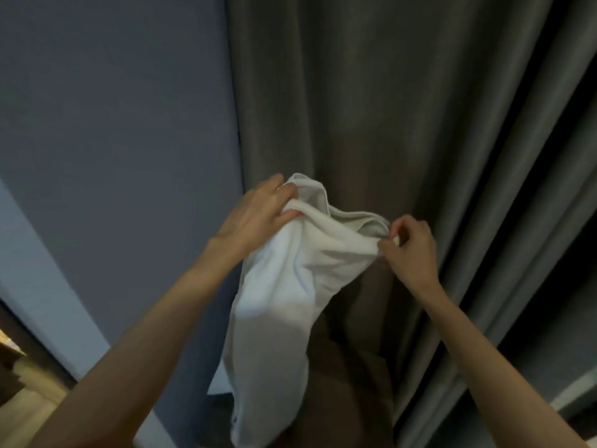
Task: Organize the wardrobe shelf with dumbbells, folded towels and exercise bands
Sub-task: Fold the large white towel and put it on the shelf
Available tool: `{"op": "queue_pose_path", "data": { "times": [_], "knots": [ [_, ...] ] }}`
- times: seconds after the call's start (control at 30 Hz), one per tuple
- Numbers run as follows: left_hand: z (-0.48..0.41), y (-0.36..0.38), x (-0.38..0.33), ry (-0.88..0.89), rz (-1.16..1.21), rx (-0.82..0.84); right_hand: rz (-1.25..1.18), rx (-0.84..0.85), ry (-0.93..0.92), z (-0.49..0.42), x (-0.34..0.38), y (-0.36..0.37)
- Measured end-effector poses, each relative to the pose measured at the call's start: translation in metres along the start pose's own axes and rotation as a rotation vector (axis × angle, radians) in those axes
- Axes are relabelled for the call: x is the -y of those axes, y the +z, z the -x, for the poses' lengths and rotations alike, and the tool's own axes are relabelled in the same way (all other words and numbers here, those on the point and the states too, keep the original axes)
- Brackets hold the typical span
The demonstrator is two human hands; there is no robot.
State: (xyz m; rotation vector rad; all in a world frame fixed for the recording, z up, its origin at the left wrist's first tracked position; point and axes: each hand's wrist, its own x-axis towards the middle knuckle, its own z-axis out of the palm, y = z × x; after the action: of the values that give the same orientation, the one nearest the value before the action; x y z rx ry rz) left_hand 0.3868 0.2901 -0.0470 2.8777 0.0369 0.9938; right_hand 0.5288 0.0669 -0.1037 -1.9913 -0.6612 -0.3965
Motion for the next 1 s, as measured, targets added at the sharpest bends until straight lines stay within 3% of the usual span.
{"op": "queue_pose_path", "data": {
  "times": [0.1,0.17,0.23,0.33,0.4,0.57,0.63,0.8,1.0],
  "knots": [
    [0.016,0.013,0.0,-0.027,0.018,0.111,0.333,0.199,0.008,0.017,-0.004,0.007],
    [0.027,0.021,-0.001,-0.062,0.087,0.162,0.519,0.234,-0.11,0.025,0.004,0.015],
    [0.034,0.027,-0.002,-0.079,0.157,0.171,0.279,0.267,-0.217,0.033,0.02,0.025],
    [0.04,0.031,-0.002,-0.085,0.225,0.181,-0.159,0.533,-0.116,0.05,0.044,0.043],
    [0.044,0.033,-0.002,-0.085,0.285,0.209,-0.179,0.57,-0.099,0.06,0.045,0.053],
    [0.055,0.041,0.007,-0.148,0.444,0.298,-0.147,0.479,-0.2,0.062,0.03,0.062],
    [0.059,0.044,0.011,-0.161,0.508,0.259,-0.199,0.491,-0.136,0.064,0.024,0.062],
    [0.074,0.053,0.019,-0.327,0.593,0.099,-0.3,0.602,-0.023,0.068,0.015,0.065],
    [0.091,0.059,0.015,-0.376,0.656,0.141,-0.239,0.798,0.037,0.072,0.011,0.065]
  ]
}}
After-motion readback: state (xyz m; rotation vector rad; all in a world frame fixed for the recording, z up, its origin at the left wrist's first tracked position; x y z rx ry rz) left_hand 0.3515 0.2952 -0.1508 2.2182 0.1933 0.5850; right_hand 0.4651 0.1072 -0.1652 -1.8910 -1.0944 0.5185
